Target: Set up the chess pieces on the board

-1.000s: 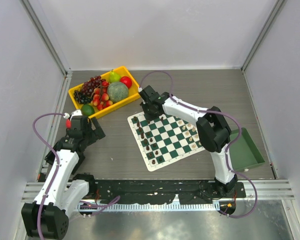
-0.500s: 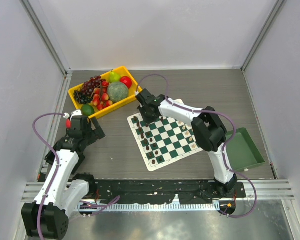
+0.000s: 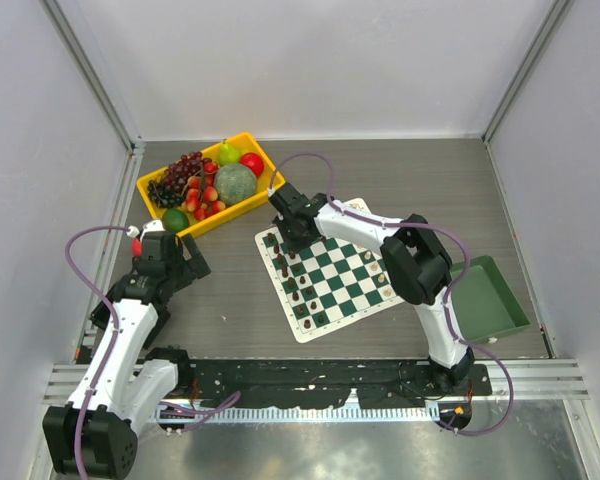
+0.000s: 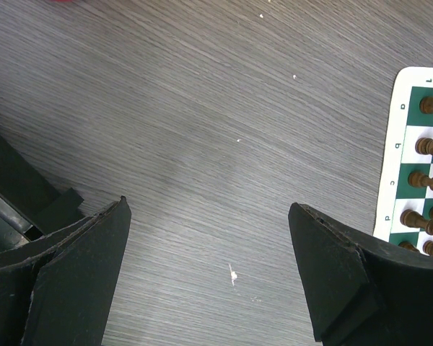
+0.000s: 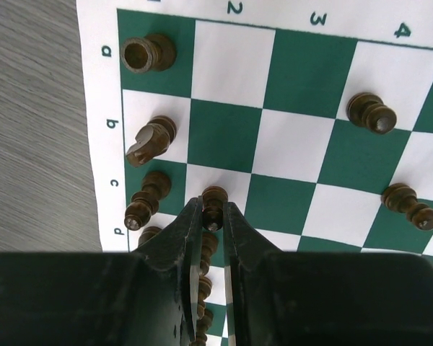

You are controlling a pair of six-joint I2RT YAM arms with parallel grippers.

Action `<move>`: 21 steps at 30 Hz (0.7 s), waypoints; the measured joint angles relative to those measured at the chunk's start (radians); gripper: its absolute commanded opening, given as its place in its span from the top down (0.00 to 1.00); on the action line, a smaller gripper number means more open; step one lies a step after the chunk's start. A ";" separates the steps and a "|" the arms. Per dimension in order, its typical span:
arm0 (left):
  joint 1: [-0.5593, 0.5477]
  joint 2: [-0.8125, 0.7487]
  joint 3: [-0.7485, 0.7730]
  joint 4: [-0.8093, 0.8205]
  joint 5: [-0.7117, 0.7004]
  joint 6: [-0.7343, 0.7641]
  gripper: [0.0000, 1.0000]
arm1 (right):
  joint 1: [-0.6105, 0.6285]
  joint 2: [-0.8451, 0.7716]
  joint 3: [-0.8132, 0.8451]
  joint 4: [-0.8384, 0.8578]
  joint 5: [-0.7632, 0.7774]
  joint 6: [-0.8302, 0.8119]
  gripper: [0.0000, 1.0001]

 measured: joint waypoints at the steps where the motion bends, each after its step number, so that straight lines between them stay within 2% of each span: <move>1: 0.000 0.000 0.000 0.000 0.000 0.000 0.01 | 0.002 0.000 -0.005 0.000 0.000 0.001 0.83; 7: 0.000 0.000 0.000 0.000 0.000 0.000 0.01 | 0.005 0.000 -0.018 0.002 0.001 0.008 0.82; 15: 0.000 0.000 0.000 0.000 0.000 0.000 0.01 | 0.005 0.000 -0.018 0.005 0.000 0.018 0.57; 21: 0.000 0.000 0.000 0.000 0.000 0.000 0.01 | 0.005 0.000 -0.018 0.010 -0.003 0.019 0.54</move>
